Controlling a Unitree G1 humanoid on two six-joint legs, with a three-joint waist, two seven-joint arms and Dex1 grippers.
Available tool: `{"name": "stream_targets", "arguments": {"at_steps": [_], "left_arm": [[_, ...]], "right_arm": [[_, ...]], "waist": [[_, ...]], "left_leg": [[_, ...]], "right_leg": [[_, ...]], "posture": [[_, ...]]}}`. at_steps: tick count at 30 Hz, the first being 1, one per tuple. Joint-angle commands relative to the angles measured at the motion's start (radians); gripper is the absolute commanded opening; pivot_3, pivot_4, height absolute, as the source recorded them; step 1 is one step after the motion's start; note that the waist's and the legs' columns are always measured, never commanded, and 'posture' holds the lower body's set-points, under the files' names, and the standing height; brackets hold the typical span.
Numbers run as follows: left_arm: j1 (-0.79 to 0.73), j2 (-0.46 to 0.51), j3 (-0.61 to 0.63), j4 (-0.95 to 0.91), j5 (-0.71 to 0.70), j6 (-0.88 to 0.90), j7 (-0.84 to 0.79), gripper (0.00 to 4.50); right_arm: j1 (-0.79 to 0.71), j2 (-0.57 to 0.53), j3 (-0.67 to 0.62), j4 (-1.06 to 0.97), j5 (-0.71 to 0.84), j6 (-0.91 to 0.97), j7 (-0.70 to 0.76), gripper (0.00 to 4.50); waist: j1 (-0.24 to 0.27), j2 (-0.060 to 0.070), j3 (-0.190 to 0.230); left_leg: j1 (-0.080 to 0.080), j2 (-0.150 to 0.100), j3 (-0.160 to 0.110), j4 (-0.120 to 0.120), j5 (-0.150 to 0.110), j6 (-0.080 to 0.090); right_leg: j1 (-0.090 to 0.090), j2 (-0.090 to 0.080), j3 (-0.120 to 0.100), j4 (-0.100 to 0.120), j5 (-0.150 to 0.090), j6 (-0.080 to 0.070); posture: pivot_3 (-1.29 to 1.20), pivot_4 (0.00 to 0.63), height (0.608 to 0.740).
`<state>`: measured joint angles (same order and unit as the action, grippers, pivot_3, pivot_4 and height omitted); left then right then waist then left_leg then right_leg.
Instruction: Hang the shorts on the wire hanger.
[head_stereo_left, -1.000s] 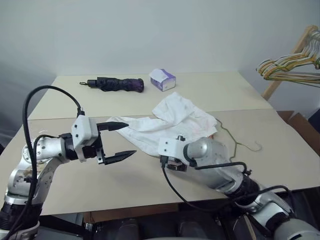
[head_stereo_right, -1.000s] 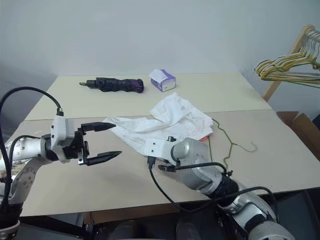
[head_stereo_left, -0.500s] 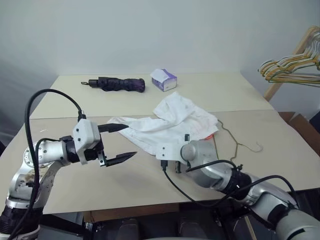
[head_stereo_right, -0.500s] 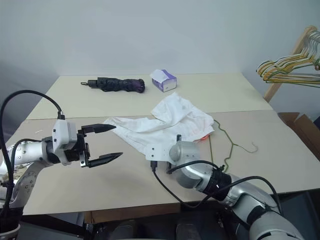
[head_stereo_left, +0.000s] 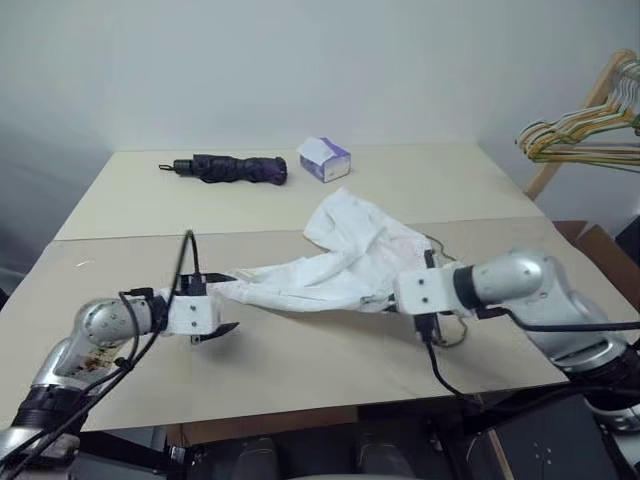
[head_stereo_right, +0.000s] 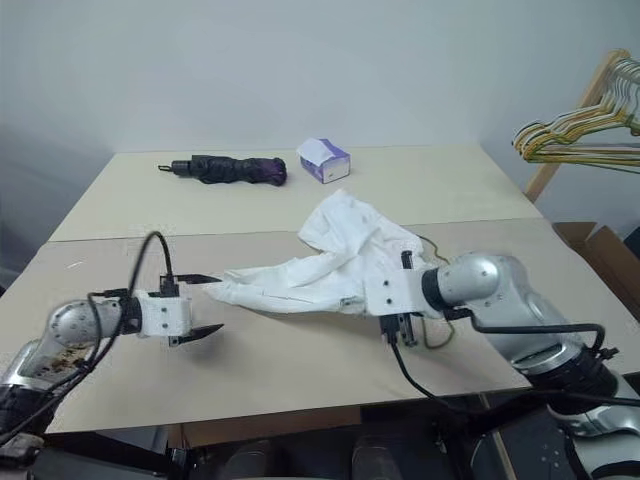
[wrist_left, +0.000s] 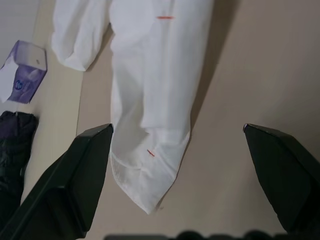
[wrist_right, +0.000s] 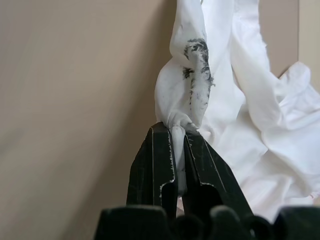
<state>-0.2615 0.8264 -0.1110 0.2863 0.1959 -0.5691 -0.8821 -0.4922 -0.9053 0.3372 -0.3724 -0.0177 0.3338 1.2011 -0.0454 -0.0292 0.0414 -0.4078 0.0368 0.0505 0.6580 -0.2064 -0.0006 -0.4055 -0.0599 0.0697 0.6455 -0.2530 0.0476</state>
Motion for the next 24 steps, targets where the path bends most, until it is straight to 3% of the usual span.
{"name": "stream_targets", "arguments": {"at_steps": [1,7,10,22,24], "left_arm": [[-0.089,0.003,-0.024,0.105,0.1,-0.102,0.104,4.5],[-0.148,0.0,-0.09,0.207,0.178,-0.191,0.163,4.5],[-0.165,0.002,-0.115,0.241,0.179,-0.227,0.161,3.93],[-0.253,-0.052,-0.185,0.361,0.366,-0.223,0.375,0.18],[-0.262,-0.063,-0.189,0.367,0.379,-0.218,0.407,0.08]], "right_arm": [[-0.009,-0.021,-0.066,0.001,0.038,-0.028,0.02,0.04],[-0.017,-0.015,-0.091,0.0,0.063,-0.004,0.014,0.04],[-0.017,-0.013,-0.091,-0.002,0.064,0.002,0.012,0.0],[-0.029,-0.008,-0.092,-0.01,0.073,0.01,0.01,0.0],[-0.028,-0.01,-0.092,-0.013,0.075,0.01,0.008,0.0]], "waist": [[0.0,0.0,0.0],[-0.002,0.0,0.0],[-0.001,0.0,0.0],[0.001,0.0,0.0],[0.002,0.0,0.0]], "left_leg": [[0.0,0.0,0.0,0.0,0.0,0.0],[-0.002,0.0,0.001,0.0,0.002,0.003],[-0.002,0.0,0.001,0.0,0.002,0.003],[-0.003,-0.001,0.001,0.001,0.002,0.003],[-0.003,-0.001,0.001,0.001,0.002,0.003]], "right_leg": [[0.0,0.0,0.0,0.0,0.001,0.001],[-0.002,0.0,0.0,0.0,0.003,-0.002],[-0.002,0.0,0.0,0.001,0.003,-0.002],[-0.002,0.0,0.0,0.001,0.004,-0.001],[-0.002,0.0,0.0,0.001,0.004,-0.001]], "posture": [[-0.06,0.0,0.74],[-0.07,0.0,0.74],[-0.07,0.0,0.74],[-0.07,0.0,0.74],[-0.08,0.0,0.74]]}}
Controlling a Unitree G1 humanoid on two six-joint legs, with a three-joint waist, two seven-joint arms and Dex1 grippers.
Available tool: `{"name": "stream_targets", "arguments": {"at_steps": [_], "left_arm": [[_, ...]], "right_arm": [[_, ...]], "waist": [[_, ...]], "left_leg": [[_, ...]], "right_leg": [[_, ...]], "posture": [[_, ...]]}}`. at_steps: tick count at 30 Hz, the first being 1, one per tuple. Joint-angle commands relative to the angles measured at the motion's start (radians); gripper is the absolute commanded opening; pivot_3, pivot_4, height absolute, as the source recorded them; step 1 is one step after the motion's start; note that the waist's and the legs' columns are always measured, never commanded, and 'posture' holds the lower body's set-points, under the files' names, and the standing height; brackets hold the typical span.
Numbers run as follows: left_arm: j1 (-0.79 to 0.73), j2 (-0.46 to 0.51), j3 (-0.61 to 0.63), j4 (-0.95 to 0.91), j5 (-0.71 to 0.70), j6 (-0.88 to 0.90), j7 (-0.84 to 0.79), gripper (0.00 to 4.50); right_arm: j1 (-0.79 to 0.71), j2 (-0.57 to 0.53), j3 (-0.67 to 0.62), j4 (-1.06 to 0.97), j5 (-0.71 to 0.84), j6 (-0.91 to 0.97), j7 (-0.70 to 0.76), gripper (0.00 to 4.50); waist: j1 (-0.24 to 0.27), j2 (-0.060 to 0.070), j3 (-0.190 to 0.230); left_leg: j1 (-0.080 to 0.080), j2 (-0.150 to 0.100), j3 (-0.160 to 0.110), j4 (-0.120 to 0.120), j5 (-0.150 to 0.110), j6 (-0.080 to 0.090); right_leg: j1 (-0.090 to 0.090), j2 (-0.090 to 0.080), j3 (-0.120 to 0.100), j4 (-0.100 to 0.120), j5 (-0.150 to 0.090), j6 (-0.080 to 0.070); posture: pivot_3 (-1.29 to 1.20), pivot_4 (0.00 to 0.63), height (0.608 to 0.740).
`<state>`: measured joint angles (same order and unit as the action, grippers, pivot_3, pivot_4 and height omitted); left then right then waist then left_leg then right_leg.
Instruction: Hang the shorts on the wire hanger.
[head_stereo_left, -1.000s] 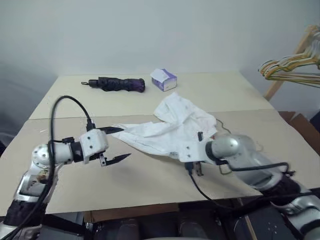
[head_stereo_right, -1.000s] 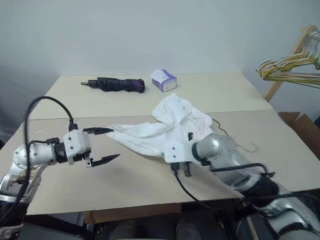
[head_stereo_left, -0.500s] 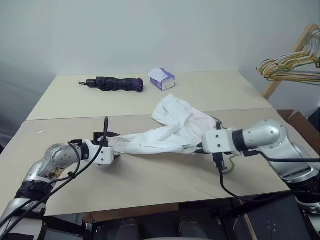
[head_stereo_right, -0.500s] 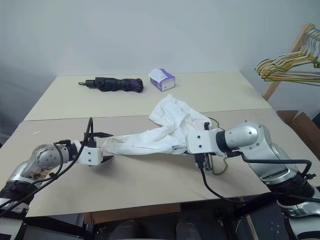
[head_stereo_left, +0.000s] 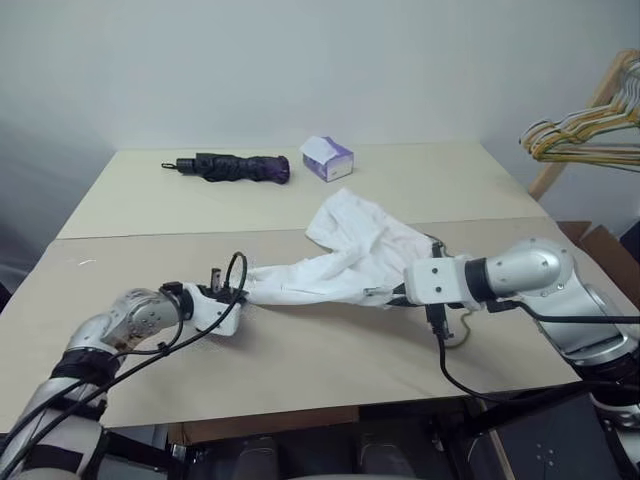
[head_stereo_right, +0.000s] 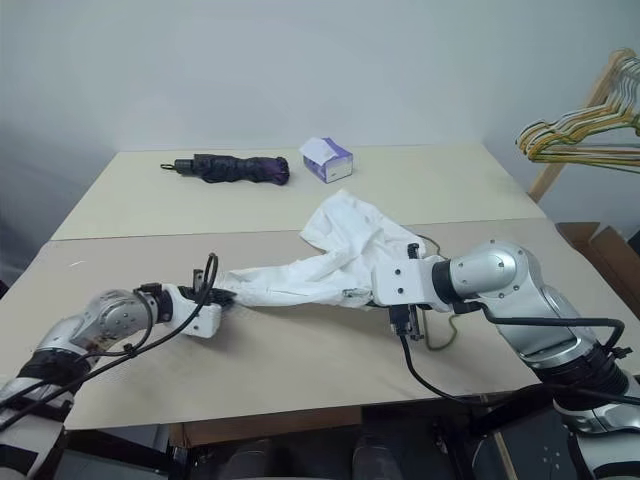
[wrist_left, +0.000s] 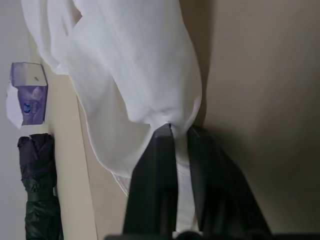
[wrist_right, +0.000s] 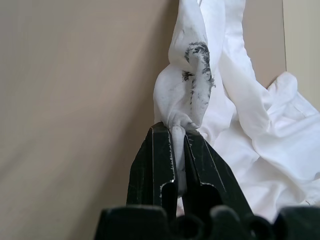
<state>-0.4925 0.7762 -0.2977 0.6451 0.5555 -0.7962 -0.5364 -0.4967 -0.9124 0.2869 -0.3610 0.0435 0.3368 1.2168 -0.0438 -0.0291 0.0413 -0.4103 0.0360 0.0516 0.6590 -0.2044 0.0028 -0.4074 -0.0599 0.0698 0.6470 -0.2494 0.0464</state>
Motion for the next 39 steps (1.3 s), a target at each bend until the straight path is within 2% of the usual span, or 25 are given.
{"name": "stream_targets", "arguments": {"at_steps": [1,2,6,10,16,22,26,35,36,39], "left_arm": [[-0.033,-0.016,-0.003,0.01,0.014,0.006,0.065,0.08],[-0.033,-0.017,-0.003,0.011,0.003,0.01,0.056,0.08],[-0.024,-0.008,-0.001,0.018,-0.061,-0.024,0.011,0.93],[-0.002,0.015,0.004,0.004,-0.123,-0.058,-0.036,2.26],[-0.004,0.01,0.01,0.037,-0.051,-0.054,0.107,4.28],[-0.016,0.01,-0.032,0.084,-0.001,-0.063,0.143,4.28],[-0.031,0.003,-0.046,0.107,0.024,-0.067,0.173,3.35],[-0.056,-0.011,-0.071,0.134,0.066,-0.077,0.234,0.24],[-0.06,-0.012,-0.073,0.138,0.069,-0.077,0.238,0.02],[-0.067,-0.011,-0.074,0.142,0.073,-0.076,0.248,0.02]], "right_arm": [[-0.023,-0.004,-0.043,-0.026,0.015,0.007,-0.008,0.0],[-0.02,-0.005,-0.045,-0.029,0.017,0.009,-0.008,0.0],[-0.013,-0.008,-0.048,-0.035,0.02,0.01,-0.011,0.0],[-0.007,-0.009,-0.049,-0.038,0.023,0.013,-0.016,0.0],[0.0,-0.01,-0.051,-0.049,0.028,0.018,-0.02,0.0],[-0.012,-0.014,-0.05,-0.053,0.033,0.024,-0.022,0.0],[-0.013,-0.016,-0.051,-0.056,0.035,0.025,-0.02,0.0],[-0.01,-0.021,-0.054,-0.063,0.041,0.025,-0.012,0.0],[-0.011,-0.021,-0.053,-0.062,0.04,0.025,-0.012,0.0],[-0.011,-0.019,-0.054,-0.06,0.04,0.023,-0.01,0.0]], "waist": [[0.0,0.0,0.0],[-0.002,0.0,0.0],[-0.006,0.0,0.0],[-0.008,0.0,0.0],[-0.011,0.0,0.0],[-0.013,0.0,0.0],[-0.013,0.0,0.0],[-0.013,0.001,0.0],[-0.013,0.001,-0.001],[-0.013,0.002,-0.001]], "left_leg": [[0.0,0.0,0.0,0.0,0.0,0.0],[0.0,0.0,0.0,0.0,0.0,0.0],[-0.001,0.0,0.0,0.0,0.0,0.0],[-0.001,0.0,0.0,0.0,0.0,0.0],[-0.001,0.0,0.0,0.0,0.0,0.0],[0.001,0.0,0.0,0.0,0.0,0.0],[0.003,0.0,0.0,0.0,0.0,0.0],[0.002,0.0,0.0,0.0,0.0,0.0],[0.002,0.0,0.0,0.0,0.0,0.0],[0.003,0.0,0.0,0.0,0.0,0.0]], "right_leg": [[0.0,0.0,0.0,0.0,0.0,0.0],[0.0,0.0,0.0,0.0,0.0,0.0],[-0.001,0.0,0.0,0.0,0.0,0.0],[-0.001,0.0,0.0,0.0,0.002,-0.003],[-0.001,0.0,0.0,0.0,0.002,-0.002],[0.001,0.0,0.0,0.001,0.002,-0.002],[0.002,0.0,0.0,0.001,0.001,-0.002],[0.001,0.0,0.0,0.001,0.001,-0.002],[0.002,0.0,0.0,0.001,0.001,-0.002],[0.002,0.0,0.0,0.001,0.001,0.0]], "posture": [[-0.08,0.0,0.74],[-0.08,0.0,0.74],[-0.08,0.0,0.74],[-0.08,0.0,0.74],[-0.08,0.0,0.74],[-0.08,0.0,0.74],[-0.08,0.0,0.74],[-0.09,0.0,0.74],[-0.09,0.0,0.74],[-0.09,0.0,0.74]]}}
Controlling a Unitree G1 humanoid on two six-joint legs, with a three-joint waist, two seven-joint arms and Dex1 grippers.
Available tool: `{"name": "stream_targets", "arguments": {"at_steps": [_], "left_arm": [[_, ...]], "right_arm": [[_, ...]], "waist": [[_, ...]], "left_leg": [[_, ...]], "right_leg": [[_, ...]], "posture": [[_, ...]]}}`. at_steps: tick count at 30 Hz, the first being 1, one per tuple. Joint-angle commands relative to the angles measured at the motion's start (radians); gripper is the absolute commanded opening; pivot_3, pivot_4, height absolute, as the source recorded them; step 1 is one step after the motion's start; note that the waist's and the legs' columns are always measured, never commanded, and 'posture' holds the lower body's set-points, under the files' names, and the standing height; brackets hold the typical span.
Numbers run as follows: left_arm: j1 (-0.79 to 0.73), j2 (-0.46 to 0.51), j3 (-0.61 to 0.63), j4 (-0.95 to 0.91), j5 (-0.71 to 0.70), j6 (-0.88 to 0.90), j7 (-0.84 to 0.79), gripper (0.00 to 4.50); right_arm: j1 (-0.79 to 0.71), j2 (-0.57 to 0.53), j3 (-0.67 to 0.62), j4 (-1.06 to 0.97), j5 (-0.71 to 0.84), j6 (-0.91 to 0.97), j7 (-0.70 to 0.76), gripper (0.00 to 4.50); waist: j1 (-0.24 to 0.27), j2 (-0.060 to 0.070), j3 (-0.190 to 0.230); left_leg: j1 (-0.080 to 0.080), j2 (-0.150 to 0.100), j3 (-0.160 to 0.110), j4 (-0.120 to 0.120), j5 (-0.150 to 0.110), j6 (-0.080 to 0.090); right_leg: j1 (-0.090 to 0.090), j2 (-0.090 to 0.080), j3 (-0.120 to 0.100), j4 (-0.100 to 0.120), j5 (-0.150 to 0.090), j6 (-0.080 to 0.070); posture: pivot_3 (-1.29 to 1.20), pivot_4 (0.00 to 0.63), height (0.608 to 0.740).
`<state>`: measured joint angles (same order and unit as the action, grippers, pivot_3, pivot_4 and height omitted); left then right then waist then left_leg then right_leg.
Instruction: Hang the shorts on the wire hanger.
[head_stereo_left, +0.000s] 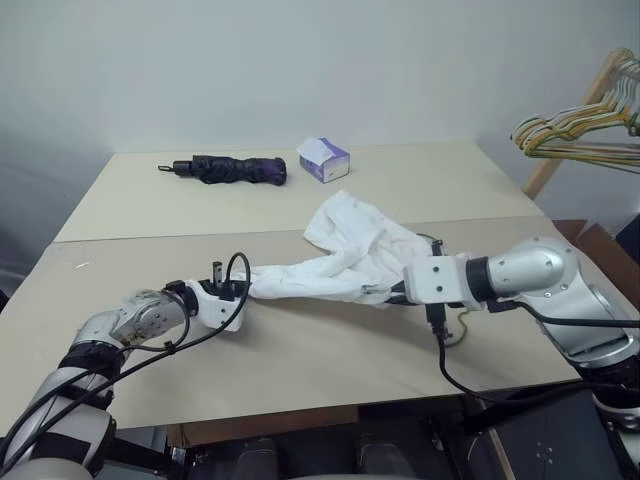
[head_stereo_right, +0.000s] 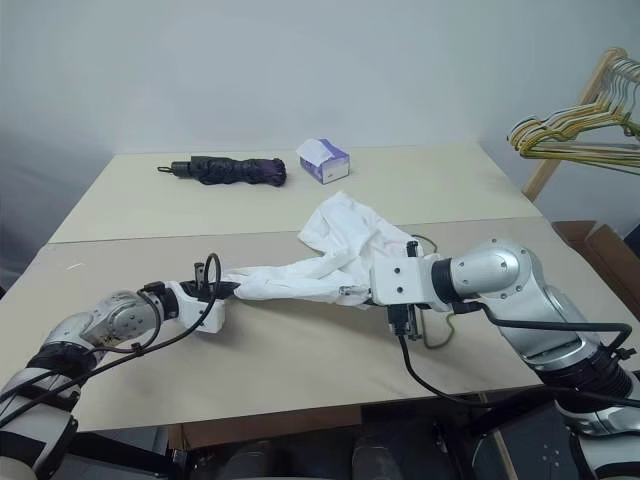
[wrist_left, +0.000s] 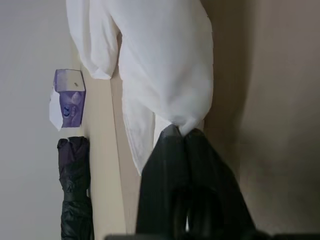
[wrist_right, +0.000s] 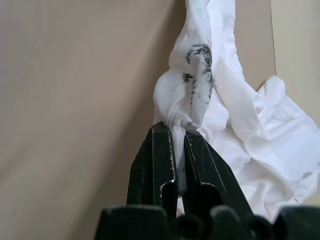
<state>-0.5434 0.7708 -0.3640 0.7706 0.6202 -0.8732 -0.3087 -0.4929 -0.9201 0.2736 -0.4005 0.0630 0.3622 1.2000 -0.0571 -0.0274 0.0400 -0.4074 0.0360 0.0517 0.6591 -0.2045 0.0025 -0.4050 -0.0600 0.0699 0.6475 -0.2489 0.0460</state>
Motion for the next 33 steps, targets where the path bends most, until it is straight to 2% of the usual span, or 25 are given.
{"name": "stream_targets", "arguments": {"at_steps": [1,8,11,17,23,33], "left_arm": [[-0.019,-0.002,-0.005,0.016,0.009,0.003,0.024,0.02],[-0.033,0.02,0.015,0.011,-0.034,-0.008,-0.005,0.02],[-0.022,0.023,0.03,-0.006,-0.086,-0.006,-0.044,0.65],[-0.005,0.033,0.032,-0.036,-0.054,-0.106,0.068,2.56],[0.024,0.038,0.014,-0.053,0.034,-0.175,0.191,2.56],[0.011,0.03,-0.012,0.016,0.077,-0.11,0.173,2.56]], "right_arm": [[-0.015,-0.011,-0.04,-0.016,0.019,-0.005,0.006,0.0],[0.0,-0.008,-0.041,-0.014,0.017,-0.009,0.0,0.0],[0.008,-0.007,-0.041,-0.019,0.017,-0.01,-0.003,0.0],[0.016,-0.002,-0.043,-0.023,0.018,-0.004,-0.009,0.0],[0.021,-0.001,-0.04,-0.034,0.017,0.004,-0.011,0.0],[0.021,-0.006,-0.045,-0.045,0.019,0.017,-0.01,0.0]], "waist": [[0.0,0.001,0.0],[-0.001,0.001,-0.001],[-0.003,0.001,-0.001],[-0.006,0.001,-0.001],[-0.008,0.001,-0.001],[-0.01,0.001,-0.001]], "left_leg": [[0.0,0.0,0.0,0.0,0.0,0.0],[0.0,0.0,0.0,0.0,0.0,0.0],[-0.002,0.0,0.0,0.0,0.0,0.0],[-0.002,0.0,0.0,0.0,0.0,0.0],[-0.002,0.0,0.0,0.0,0.0,0.0],[-0.002,0.0,0.0,0.0,0.0,0.0]], "right_leg": [[0.0,0.0,0.0,0.0,0.0,0.0],[0.0,0.0,0.0,0.0,0.0,0.0],[-0.001,0.0,0.0,0.0,0.0,-0.001],[-0.002,0.0,0.0,0.0,0.001,-0.002],[-0.001,0.0,0.0,0.0,0.001,-0.002],[-0.001,0.0,0.0,0.0,0.001,-0.002]], "posture": [[-0.08,0.0,0.74],[-0.08,0.0,0.74],[-0.08,0.0,0.74],[-0.08,0.0,0.74],[-0.07,0.0,0.74],[-0.08,0.0,0.74]]}}
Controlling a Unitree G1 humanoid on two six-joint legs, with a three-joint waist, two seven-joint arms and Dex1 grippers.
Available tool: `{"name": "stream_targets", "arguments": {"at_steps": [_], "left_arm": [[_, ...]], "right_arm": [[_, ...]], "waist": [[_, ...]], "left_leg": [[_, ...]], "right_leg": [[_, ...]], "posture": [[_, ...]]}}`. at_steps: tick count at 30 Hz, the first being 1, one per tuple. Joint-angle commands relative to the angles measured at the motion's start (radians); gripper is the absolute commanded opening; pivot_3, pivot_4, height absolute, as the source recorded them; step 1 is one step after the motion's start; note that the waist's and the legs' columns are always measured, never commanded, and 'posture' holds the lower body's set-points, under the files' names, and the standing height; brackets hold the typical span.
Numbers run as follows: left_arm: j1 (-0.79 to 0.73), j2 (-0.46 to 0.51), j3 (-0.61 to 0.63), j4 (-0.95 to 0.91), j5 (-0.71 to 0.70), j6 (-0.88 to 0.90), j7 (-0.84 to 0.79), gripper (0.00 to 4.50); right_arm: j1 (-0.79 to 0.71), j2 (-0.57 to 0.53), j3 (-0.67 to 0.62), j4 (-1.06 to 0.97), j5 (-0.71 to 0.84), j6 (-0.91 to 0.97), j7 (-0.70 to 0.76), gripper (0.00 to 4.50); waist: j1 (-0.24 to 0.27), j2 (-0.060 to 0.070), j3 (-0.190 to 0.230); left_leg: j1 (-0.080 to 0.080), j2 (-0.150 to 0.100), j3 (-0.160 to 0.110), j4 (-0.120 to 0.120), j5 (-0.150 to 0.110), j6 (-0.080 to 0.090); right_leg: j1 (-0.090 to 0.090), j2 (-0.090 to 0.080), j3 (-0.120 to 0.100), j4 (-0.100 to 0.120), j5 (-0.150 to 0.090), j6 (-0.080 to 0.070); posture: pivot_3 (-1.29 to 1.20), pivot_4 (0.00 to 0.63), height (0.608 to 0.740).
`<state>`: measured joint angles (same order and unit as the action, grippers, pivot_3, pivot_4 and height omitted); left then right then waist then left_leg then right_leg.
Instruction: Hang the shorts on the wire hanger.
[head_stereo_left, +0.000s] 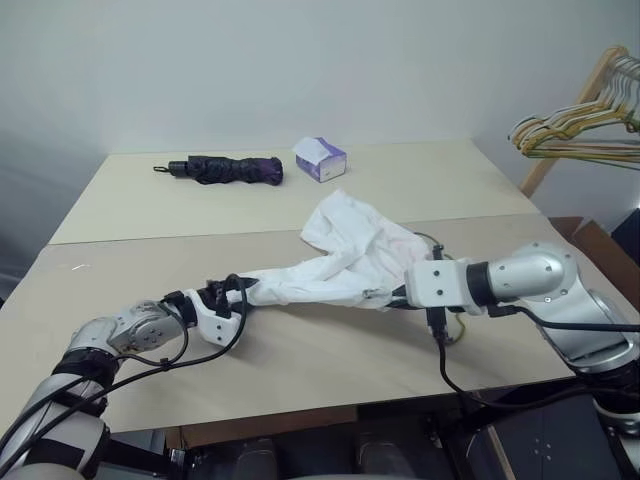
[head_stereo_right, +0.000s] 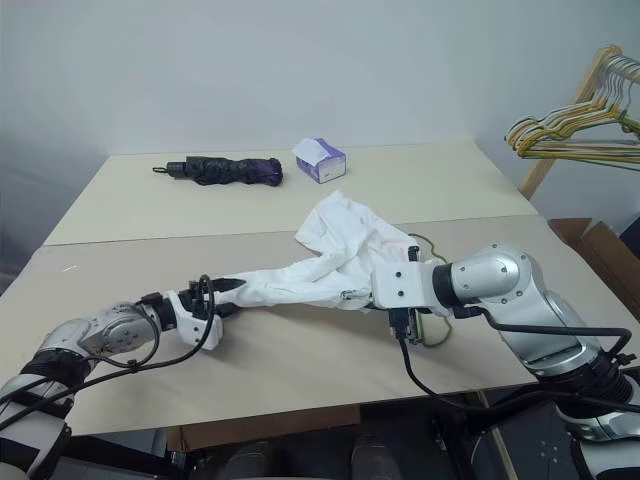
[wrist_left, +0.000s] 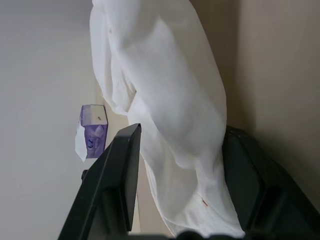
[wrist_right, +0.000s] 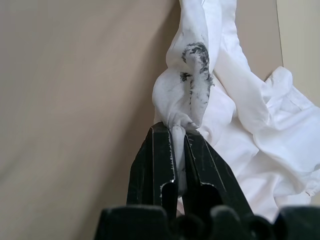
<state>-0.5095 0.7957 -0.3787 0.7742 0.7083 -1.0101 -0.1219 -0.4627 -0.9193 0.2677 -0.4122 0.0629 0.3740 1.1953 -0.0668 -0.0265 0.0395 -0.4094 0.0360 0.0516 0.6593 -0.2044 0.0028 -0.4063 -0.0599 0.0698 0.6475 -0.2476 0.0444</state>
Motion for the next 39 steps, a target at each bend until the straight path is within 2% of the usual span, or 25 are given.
{"name": "stream_targets", "arguments": {"at_steps": [1,12,15,21,28,30,33,36,39], "left_arm": [[-0.023,0.003,0.003,0.016,-0.02,0.034,-0.025,2.56],[-0.028,0.021,-0.01,0.025,-0.024,0.041,-0.098,2.56],[-0.027,0.028,-0.013,0.024,-0.028,0.04,-0.119,1.92],[-0.029,0.037,-0.014,0.024,-0.015,0.062,-0.109,0.01],[-0.043,0.044,-0.008,0.036,-0.015,0.101,-0.1,0.01],[-0.052,0.077,0.0,0.036,-0.041,0.096,-0.151,0.01],[-0.053,0.136,0.0,0.017,-0.151,0.045,-0.319,0.01],[-0.023,0.251,-0.018,-0.103,-0.398,0.039,-0.635,0.01],[0.042,0.368,-0.018,-0.286,-0.631,0.131,-0.873,0.01]], "right_arm": [[-0.009,-0.007,-0.039,-0.034,0.019,0.006,-0.005,0.0],[-0.018,-0.003,-0.04,-0.029,0.017,0.009,-0.007,0.0],[-0.02,0.0,-0.038,-0.027,0.017,0.009,-0.008,0.0],[-0.019,0.002,-0.038,-0.032,0.017,0.013,-0.01,0.0],[-0.013,-0.006,-0.045,-0.032,0.017,0.011,-0.008,0.0],[-0.002,-0.017,-0.054,-0.035,0.021,0.005,-0.002,0.0],[0.025,-0.043,-0.068,-0.042,0.03,-0.022,0.019,0.0],[0.087,-0.097,-0.084,-0.054,0.055,-0.106,0.072,0.0],[0.137,-0.147,-0.072,-0.037,0.038,-0.198,0.102,0.0]], "waist": [[-0.001,0.0,0.0],[-0.001,0.0,0.0],[-0.002,0.0,0.0],[-0.004,0.0,0.0],[-0.004,0.001,-0.001],[-0.004,0.001,-0.001],[-0.007,0.001,-0.001],[-0.006,0.0,0.0],[-0.006,0.001,0.0]], "left_leg": [[0.0,0.0,0.0,0.0,0.0,0.0],[0.001,0.0,0.0,0.0,0.0,0.0],[0.001,0.0,0.0,0.0,0.0,0.0],[0.002,0.0,0.0,0.0,0.0,0.0],[0.003,0.0,0.0,0.0,0.0,0.0],[0.003,0.0,0.0,0.0,0.0,0.0],[0.001,0.001,0.0,0.0,0.0,0.0],[-0.004,0.001,0.0,0.0,0.0,0.0],[-0.006,0.0,0.001,0.0,0.0,0.0]], "right_leg": [[0.0,0.0,0.0,0.0,0.0,0.0],[0.0,0.0,0.0,0.0,0.0,0.0],[0.0,0.0,0.0,0.0,0.0,0.0],[0.001,0.0,0.0,0.0,0.0,0.0],[0.002,0.0,0.0,0.001,-0.002,0.003],[0.002,0.0,0.0,0.001,-0.002,0.003],[0.0,0.001,0.0,0.001,-0.002,0.002],[-0.004,0.0,0.0,0.0,0.0,-0.001],[-0.007,-0.001,0.001,0.001,0.0,-0.001]], "posture": [[-0.08,0.0,0.74],[-0.08,0.0,0.74],[-0.08,0.0,0.74],[-0.08,0.0,0.74],[-0.08,0.0,0.74],[-0.09,0.0,0.74],[-0.09,0.001,0.74],[-0.09,0.004,0.74],[-0.09,0.006,0.74]]}}
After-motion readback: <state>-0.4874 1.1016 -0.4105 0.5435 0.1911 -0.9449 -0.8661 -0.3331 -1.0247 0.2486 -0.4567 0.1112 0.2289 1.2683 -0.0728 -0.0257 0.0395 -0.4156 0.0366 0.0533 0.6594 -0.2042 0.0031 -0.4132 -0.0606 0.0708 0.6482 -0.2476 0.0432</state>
